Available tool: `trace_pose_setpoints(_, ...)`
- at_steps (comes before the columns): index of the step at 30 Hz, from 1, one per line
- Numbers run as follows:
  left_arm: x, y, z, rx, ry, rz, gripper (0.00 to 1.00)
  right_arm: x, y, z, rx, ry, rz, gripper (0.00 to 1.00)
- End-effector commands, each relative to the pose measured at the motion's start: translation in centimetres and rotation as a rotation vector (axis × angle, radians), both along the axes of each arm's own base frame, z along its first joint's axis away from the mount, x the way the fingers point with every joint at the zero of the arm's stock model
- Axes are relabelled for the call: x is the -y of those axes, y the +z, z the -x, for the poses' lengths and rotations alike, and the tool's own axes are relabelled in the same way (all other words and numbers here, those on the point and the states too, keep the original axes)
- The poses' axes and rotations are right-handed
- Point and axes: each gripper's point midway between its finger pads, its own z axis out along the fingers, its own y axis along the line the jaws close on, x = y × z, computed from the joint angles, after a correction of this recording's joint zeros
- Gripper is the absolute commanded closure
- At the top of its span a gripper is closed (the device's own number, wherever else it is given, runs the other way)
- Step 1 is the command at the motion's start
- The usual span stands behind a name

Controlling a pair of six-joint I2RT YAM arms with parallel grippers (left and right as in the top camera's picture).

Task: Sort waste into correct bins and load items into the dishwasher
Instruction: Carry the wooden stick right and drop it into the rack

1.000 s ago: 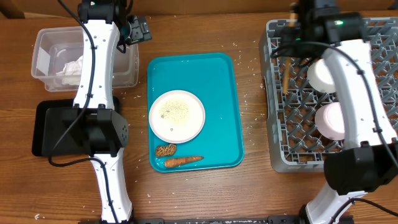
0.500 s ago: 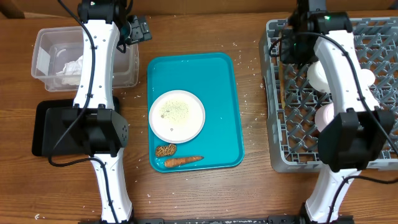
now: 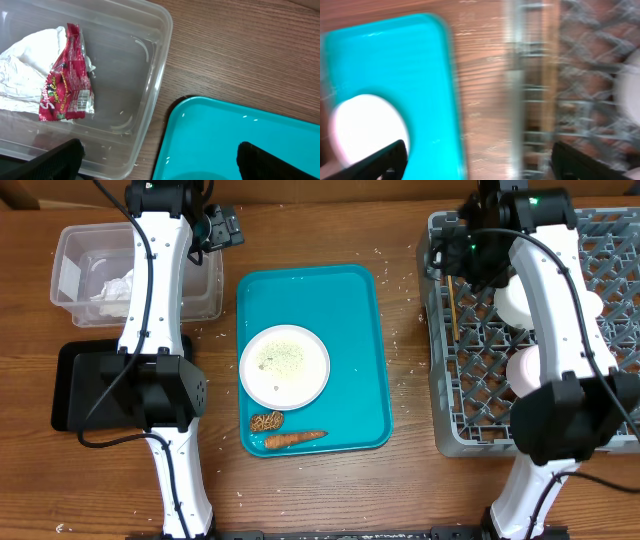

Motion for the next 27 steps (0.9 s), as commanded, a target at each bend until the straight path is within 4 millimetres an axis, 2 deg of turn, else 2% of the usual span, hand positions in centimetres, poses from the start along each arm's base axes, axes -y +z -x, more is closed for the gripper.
trace_pose_setpoints(1, 0.2, -0.2, 0.1, -0.004, 0.014, 0.012, 0.00, -5.9, 3.6, 1.6, 0.033, 0.121, -0.219, 0.05)
trace_pose_setpoints(2, 0.2, -0.2, 0.1, -0.004, 0.014, 0.012, 0.00, -7.5, 2.8, 2.0, 0.009, 0.155, -0.217, 0.04)
trace_pose_setpoints(6, 0.2, -0.2, 0.1, -0.004, 0.014, 0.012, 0.00, -10.9, 0.1, 2.7, -0.036, 0.197, -0.205, 0.00)
trace_pose_setpoints(8, 0.2, -0.2, 0.0, -0.004, 0.014, 0.012, 0.00, -11.9, -1.9, 2.8, -0.063, 0.159, -0.163, 0.00)
trace_pose_setpoints(9, 0.2, -0.2, 0.1, -0.004, 0.014, 0.012, 0.00, -12.3, -3.7, 2.8, -0.084, 0.116, -0.116, 0.00)
trace_pose_setpoints(10, 0.2, -0.2, 0.1, -0.004, 0.014, 0.012, 0.00, -12.8, -4.8, 3.0, -0.096, 0.099, -0.097, 0.00)
trace_pose_setpoints(11, 0.2, -0.2, 0.1, -0.004, 0.014, 0.012, 0.00, -14.1, -6.8, 3.4, -0.120, 0.095, -0.092, 0.00)
trace_pose_setpoints(15, 0.2, -0.2, 0.1, -0.004, 0.014, 0.012, 0.00, -16.2, -9.8, 4.7, -0.160, 0.087, -0.092, 0.00)
trace_pose_setpoints(18, 0.2, -0.2, 0.1, -0.004, 0.014, 0.012, 0.00, -17.1, -9.6, 5.3, -0.174, 0.067, -0.103, 0.00)
trace_pose_setpoints(21, 0.2, -0.2, 0.1, -0.004, 0.014, 0.012, 0.00, -17.2, -8.1, 6.0, -0.183, 0.074, -0.122, 0.00)
trace_pose_setpoints(24, 0.2, -0.2, 0.1, -0.004, 0.014, 0.012, 0.00, -17.3, -6.1, 8.0, -0.228, 0.094, -0.156, 0.00)
trace_pose_setpoints(27, 0.2, -0.2, 0.1, -0.004, 0.014, 0.012, 0.00, -17.2, -5.6, 10.3, -0.285, 0.111, -0.133, 0.00)
